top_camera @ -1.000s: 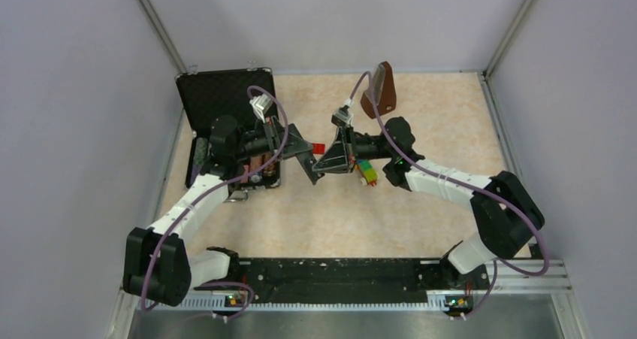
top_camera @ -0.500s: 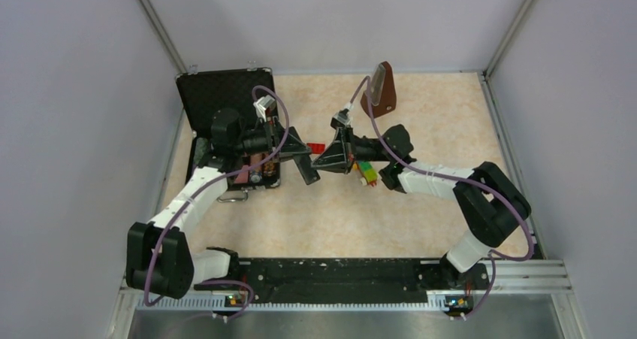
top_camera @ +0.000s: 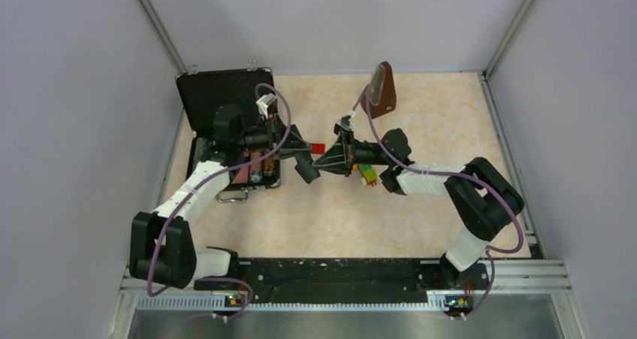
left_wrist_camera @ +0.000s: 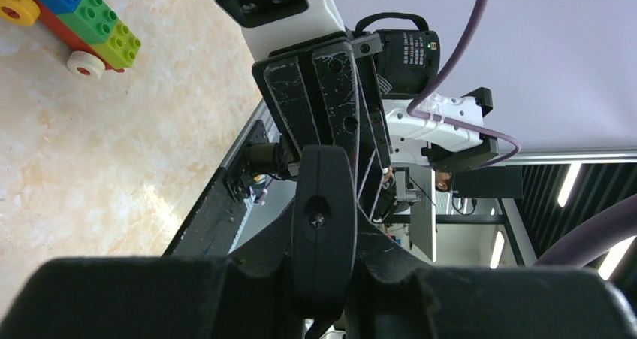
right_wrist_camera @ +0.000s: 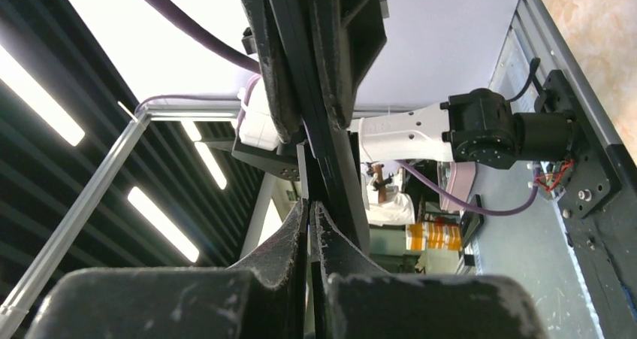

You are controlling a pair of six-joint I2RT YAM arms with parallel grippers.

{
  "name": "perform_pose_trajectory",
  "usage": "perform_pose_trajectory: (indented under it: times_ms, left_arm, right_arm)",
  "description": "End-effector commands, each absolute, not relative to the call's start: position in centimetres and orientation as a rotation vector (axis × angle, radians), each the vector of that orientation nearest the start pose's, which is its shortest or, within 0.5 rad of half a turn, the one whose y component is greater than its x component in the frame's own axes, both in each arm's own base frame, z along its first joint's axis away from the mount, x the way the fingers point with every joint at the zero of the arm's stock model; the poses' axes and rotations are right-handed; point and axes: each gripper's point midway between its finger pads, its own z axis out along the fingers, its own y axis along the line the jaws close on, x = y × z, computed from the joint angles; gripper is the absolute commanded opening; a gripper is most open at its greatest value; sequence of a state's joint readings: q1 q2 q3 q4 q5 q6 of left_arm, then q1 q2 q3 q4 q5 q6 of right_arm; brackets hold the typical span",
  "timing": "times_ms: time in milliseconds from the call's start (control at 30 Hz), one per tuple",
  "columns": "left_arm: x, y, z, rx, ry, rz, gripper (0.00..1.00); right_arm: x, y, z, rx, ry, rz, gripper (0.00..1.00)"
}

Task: Load the batteries into the remote control

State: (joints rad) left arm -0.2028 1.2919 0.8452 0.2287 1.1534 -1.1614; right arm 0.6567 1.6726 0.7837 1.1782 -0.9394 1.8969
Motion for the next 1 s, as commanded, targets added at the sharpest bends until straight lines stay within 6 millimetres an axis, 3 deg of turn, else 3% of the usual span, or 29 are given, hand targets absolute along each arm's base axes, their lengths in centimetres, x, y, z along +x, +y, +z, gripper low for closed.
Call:
perform_pose_trajectory:
  times_ms: [0,500,600,700,833,967]
  left_arm:
    - [26.1,-23.2,29.9,0.1,2.056,-1.914,0.0]
    - [27.2,-23.3,28.5,-0.023,2.117,-1.938,0.0]
    - [28.1,-23.0,27.0,-0.073,2.158,-1.875,0.0]
    - [29.4,-22.2,23.7,-0.148,2.261,-1.698,0.0]
    - [30.4,-20.7,19.6,-0.19,2.343,-1.48,0.0]
    - [30.6,-19.1,16.0,-0.231,2.375,-1.31,0.0]
  right_arm:
    - [21.3,35.6,28.5,0.058,2.023,2.472,0.0]
    - [22.6,34.8,28.1,0.182,1.947,2.498,0.0]
    - [22.9,34.5,27.6,0.204,1.958,2.476,0.0]
    - [23.0,34.5,26.3,0.206,2.018,2.412,0.0]
    - [23.1,34.8,23.0,0.127,2.2,2.15,0.02]
    - [24.5,33.3,18.7,-0.015,2.406,1.66,0.19]
